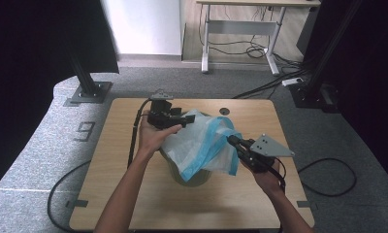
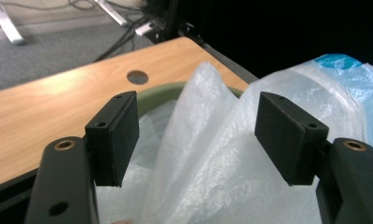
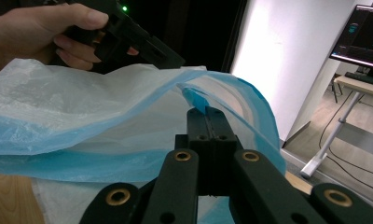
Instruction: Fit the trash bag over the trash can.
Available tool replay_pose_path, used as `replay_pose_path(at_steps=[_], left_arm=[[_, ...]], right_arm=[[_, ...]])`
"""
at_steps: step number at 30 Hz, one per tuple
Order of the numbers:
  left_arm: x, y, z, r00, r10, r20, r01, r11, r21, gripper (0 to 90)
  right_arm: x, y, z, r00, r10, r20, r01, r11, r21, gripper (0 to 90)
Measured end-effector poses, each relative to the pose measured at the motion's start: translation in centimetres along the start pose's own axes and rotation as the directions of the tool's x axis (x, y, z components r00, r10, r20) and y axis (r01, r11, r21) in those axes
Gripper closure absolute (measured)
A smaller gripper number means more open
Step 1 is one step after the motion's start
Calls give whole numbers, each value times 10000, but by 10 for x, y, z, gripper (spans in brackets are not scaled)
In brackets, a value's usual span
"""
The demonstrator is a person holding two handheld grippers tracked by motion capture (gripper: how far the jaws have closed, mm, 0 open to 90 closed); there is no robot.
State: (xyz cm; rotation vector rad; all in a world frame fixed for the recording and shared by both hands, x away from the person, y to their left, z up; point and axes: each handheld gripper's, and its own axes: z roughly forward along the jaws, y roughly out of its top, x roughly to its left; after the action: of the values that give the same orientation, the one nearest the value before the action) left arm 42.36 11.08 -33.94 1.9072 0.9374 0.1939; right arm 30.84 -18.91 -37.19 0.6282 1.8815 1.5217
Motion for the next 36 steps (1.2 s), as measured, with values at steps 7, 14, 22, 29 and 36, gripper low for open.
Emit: replay_pose_path(at_steps=[7,14,22,29,36], left_arm=[[-3,-3,5,9999,140,70,-142,9994,312,700],[-5,-5,4,9994,347,81,-350,9986,401,900],[0,-5,-14,9989,226,-403,-263,9951,-950,900],[6,-8,-34,9962,211,-846,-353,9848,-1698,900],[10,-13,-44,9974,69,-720,-217,9780,-2076,900]], right_arm=[[5,2,-1,9999,-145,-84,145,9999,-64,888],[3,1,-3,9999,-133,-2,133,9999,-75,888],[-3,-8,-7,9996,-38,282,32,9997,221,888],[-9,-14,-8,9992,50,400,-66,9992,406,888],[-13,-19,-9,9985,178,508,-206,9982,559,888]])
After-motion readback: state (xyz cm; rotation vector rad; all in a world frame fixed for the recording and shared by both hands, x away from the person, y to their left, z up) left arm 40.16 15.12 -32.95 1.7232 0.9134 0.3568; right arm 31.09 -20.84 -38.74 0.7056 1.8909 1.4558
